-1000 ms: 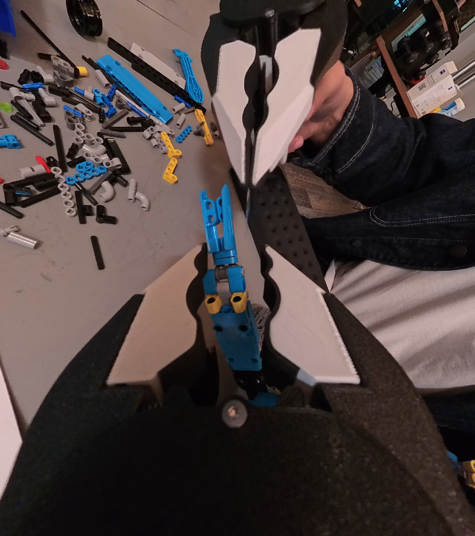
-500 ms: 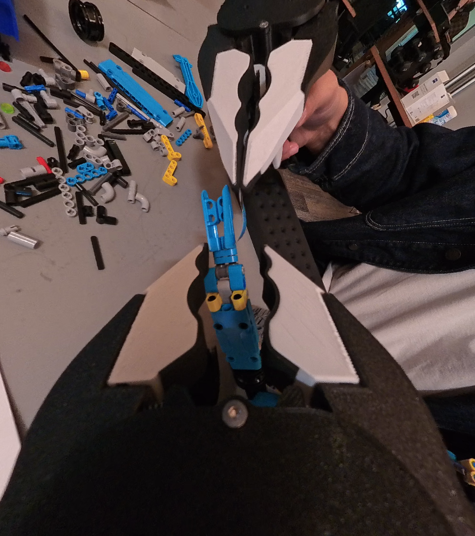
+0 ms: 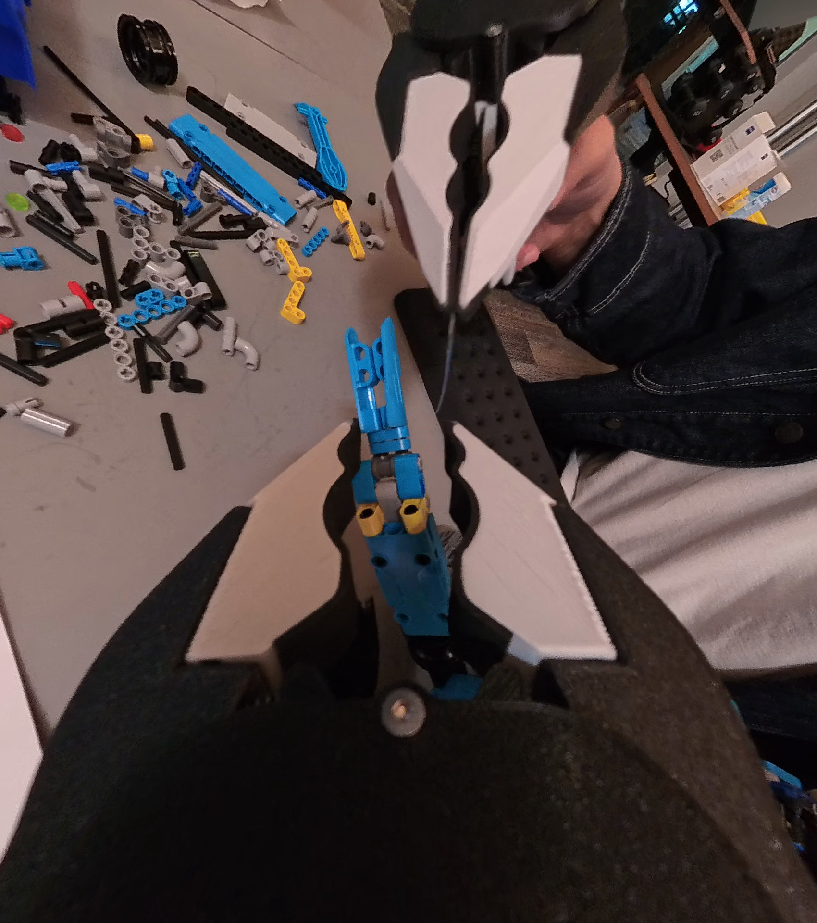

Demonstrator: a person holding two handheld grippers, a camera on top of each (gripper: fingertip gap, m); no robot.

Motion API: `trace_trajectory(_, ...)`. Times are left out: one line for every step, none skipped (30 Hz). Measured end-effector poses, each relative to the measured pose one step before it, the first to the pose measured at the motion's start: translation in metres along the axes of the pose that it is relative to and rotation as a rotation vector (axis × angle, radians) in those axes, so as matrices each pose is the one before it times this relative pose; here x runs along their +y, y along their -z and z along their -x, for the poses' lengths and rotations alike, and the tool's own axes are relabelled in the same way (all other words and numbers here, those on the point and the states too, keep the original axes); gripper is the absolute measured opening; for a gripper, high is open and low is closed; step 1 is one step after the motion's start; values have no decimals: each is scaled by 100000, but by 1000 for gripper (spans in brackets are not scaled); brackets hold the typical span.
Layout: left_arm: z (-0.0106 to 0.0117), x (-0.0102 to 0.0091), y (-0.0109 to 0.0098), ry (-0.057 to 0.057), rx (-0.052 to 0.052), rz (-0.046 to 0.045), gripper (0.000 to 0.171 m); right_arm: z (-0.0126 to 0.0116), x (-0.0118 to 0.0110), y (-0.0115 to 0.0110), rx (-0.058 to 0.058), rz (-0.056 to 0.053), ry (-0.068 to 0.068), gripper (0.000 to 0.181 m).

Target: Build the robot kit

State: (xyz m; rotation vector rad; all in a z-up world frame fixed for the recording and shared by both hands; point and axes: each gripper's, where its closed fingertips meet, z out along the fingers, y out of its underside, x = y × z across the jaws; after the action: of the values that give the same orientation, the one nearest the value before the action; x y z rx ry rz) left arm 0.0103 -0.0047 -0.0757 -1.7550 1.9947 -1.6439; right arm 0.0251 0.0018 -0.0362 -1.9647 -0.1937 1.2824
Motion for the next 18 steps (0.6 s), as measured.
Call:
trace_trajectory(-91,-2,-27,253,676,-108,35,-340,141,-43,815,233,-867,0)
trace_trajectory(-72,-25,-20,99,411,-193,35,-222,47,-12,308,-178,-658,0)
trace_trajectory(-24,-14,-15,3,118,-115,35,-82,10,9,-222,-278,-424,0)
trace_trajectory(-24,-20,-2,-16,230,-132,35,-158,19,20,515,29,-225,0)
trace_trajectory(-29,-38,-6,230,317,-227,35,-187,-6,35,945,-37,223,0)
trace_trajectory(21,-33,7,455,184,-134,35,-1,-18,1,-217,-33,59,0)
trace_trajectory(31,-71,14,565,94,-372,35,41,-16,-23,-473,19,-360,0)
trace_trajectory(-25,-115,46,576,432,-646,35,-23,-24,-35,35,16,-110,0)
trace_trajectory(-29,-73,63,535,494,-440,35,-12,-24,-38,-17,-8,77,0)
trace_trajectory(22,-30,80,245,194,-189,35,114,-22,-42,-789,-40,-288,0)
trace_trajectory(48,-16,96,-140,-190,-194,35,117,-62,-30,-741,-241,-293,0)
trace_trajectory(73,-2,106,-157,-287,-172,35,-67,-17,2,520,-25,131,0)
trace_trajectory(50,33,90,83,-139,-38,35,-88,44,-2,673,422,437,0)
trace_trajectory(32,46,61,199,-24,31,35,73,11,-7,-508,158,-100,0)
trace_trajectory(-1,42,35,115,5,-14,36,9,-31,6,-211,-232,-366,0)
trace_trajectory(-2,51,0,12,-54,136,36,-116,38,-9,576,285,-179,0)
trace_trajectory(-20,75,-17,-153,-36,392,36,-34,14,0,93,107,134,0)
trace_trajectory(-28,40,-30,-264,-40,277,36,27,-24,-18,-336,-92,-195,0)
